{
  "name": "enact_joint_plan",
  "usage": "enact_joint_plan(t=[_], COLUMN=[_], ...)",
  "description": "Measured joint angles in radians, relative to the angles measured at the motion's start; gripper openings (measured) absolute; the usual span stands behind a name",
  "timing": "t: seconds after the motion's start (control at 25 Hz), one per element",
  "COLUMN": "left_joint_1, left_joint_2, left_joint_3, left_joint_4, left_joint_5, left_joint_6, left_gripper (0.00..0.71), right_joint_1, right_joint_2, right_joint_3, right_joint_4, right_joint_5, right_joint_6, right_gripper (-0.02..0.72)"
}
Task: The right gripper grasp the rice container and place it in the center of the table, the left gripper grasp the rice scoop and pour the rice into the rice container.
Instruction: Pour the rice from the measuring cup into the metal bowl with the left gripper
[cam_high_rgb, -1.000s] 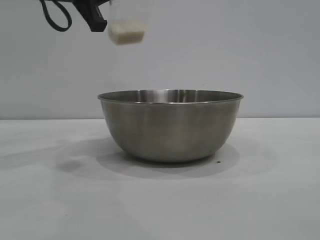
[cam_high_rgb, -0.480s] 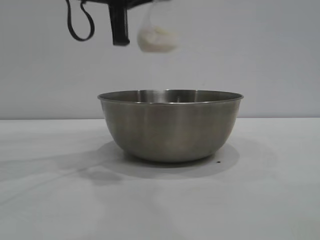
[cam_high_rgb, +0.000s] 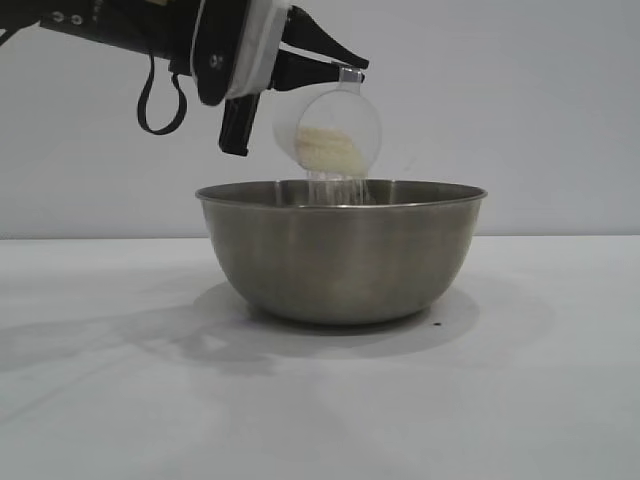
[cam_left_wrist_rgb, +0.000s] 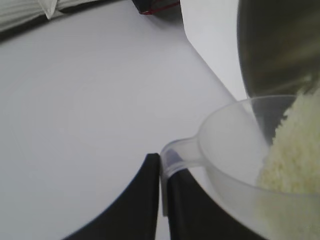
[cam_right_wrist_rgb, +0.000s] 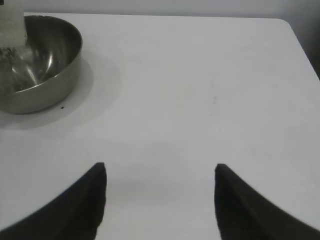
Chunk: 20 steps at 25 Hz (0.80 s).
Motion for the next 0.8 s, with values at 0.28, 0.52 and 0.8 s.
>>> enact_joint_plan(t=[0.28,0.52,0.8], left_joint_1=[0.0,0.0,0.0], left_joint_2=[0.0,0.0,0.0], left_joint_3=[0.0,0.0,0.0], left_joint_4=[-0.002,-0.002,0.0], left_joint_5=[0.0,0.0,0.016], left_joint_6=[0.238,0.419,0.633], left_gripper=[0.0,0.0,0.0], right_joint_1=[0.0,0.0,0.0], right_joint_2=[0.0,0.0,0.0], right_joint_3=[0.0,0.0,0.0], right_joint_4=[0.0,0.0,0.0], right_joint_5=[0.0,0.0,0.0], right_joint_6=[0.0,0.0,0.0], right_gripper=[0.399,0.399,0.399])
